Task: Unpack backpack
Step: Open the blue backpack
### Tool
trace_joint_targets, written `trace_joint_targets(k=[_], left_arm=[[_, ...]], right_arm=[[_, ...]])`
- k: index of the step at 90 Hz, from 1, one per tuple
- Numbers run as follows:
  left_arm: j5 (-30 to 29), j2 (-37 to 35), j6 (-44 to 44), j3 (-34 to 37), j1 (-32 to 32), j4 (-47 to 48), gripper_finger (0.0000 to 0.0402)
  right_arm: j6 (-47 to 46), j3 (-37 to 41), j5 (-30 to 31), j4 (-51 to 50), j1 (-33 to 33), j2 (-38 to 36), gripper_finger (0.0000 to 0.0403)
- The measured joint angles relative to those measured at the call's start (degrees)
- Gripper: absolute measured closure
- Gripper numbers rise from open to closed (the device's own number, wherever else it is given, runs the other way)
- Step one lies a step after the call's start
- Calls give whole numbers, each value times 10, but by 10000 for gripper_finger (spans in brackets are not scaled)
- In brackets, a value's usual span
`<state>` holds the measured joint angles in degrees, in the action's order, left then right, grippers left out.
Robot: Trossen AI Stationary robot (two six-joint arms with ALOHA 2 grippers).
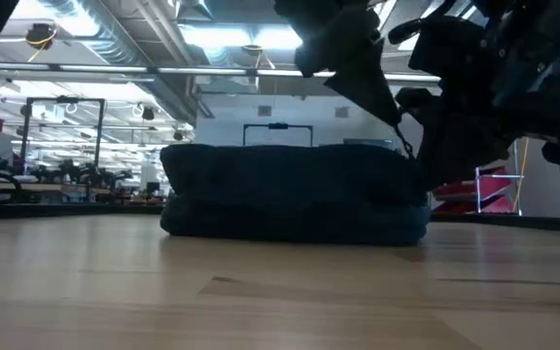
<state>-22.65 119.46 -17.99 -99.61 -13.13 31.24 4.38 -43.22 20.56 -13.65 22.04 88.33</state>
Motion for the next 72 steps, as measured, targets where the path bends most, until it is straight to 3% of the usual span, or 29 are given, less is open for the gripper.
trace_joint_targets(k=[21,41,72], left_arm=[[-6,0,16,0,-7,29,401],[-49,0,45,0,-16,83,401],[-33,0,87,1,-16,99,401]], right_arm=[[-1,0,0,-3,0,0,401],[-3,0,0,-17,0,-1,402],[-26,0,0,-35,0,-26,402]])
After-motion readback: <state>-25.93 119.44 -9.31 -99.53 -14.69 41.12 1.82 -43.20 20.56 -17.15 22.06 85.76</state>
